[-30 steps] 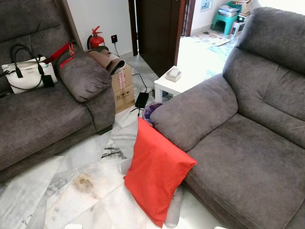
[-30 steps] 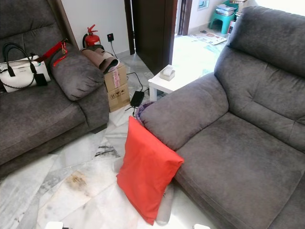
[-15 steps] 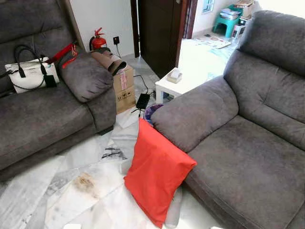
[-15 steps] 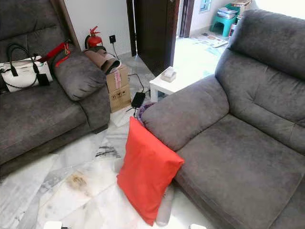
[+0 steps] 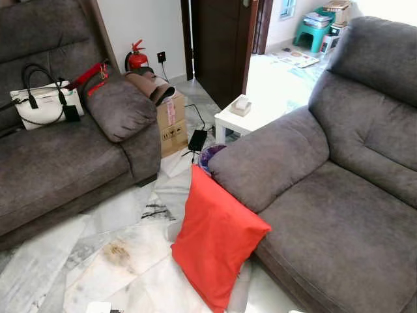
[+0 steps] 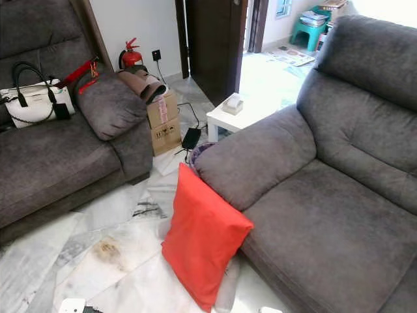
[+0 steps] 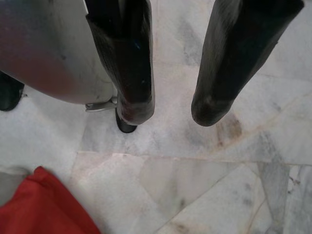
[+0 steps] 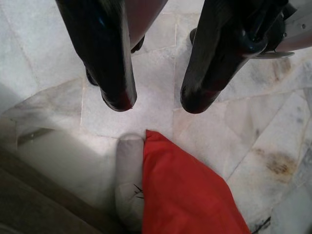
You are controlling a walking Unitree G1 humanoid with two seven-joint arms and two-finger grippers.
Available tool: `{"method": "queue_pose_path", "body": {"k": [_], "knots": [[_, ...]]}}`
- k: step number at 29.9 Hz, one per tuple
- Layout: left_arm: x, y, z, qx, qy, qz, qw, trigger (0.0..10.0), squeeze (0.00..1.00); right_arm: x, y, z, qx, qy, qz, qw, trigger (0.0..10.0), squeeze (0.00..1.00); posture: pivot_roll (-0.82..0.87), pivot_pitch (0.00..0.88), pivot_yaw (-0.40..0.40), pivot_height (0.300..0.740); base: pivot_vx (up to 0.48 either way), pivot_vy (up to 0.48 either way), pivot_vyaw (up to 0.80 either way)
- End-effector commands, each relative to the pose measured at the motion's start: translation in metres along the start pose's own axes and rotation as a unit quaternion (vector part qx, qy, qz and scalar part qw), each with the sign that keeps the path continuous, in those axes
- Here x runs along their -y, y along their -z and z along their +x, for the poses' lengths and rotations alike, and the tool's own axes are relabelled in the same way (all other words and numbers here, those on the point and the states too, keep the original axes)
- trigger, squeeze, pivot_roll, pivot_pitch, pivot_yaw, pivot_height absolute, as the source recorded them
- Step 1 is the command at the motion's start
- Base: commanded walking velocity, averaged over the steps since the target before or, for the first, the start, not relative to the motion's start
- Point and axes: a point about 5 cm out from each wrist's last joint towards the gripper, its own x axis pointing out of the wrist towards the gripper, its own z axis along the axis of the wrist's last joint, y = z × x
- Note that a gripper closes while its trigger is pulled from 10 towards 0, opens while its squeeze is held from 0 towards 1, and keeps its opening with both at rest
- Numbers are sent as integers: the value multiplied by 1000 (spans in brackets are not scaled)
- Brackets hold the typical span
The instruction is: Move the pillow to the sofa from floor
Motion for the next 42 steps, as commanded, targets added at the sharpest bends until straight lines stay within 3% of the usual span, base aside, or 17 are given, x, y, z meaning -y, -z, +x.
{"method": "queue_pose_path", "body": {"k": [1, 30, 37, 42], "knots": [[-3, 7, -2, -12, -2, -2, 1000, 10000, 0, -2, 3, 0, -6, -4, 0, 1000, 10000, 0, 71, 113, 50, 740, 292, 0, 0], [-3, 9, -2, -18, 2, -5, 1000, 10000, 0, -2, 3, 0, -7, -5, 1, 1000, 10000, 0, 70, 115, 49, 740, 318, 0, 0], [-5, -7, 1, 18, -9, 3, 1000, 10000, 0, -2, 3, 0, -4, -8, -1, 1000, 10000, 0, 77, 115, 48, 740, 124, 0, 0], [-15, -42, 3, 95, -35, -17, 995, 10000, 0, -4, -1, -1, 16, -26, -10, 999, 10000, 0, 73, 116, 49, 740, 0, 0, 0]]}}
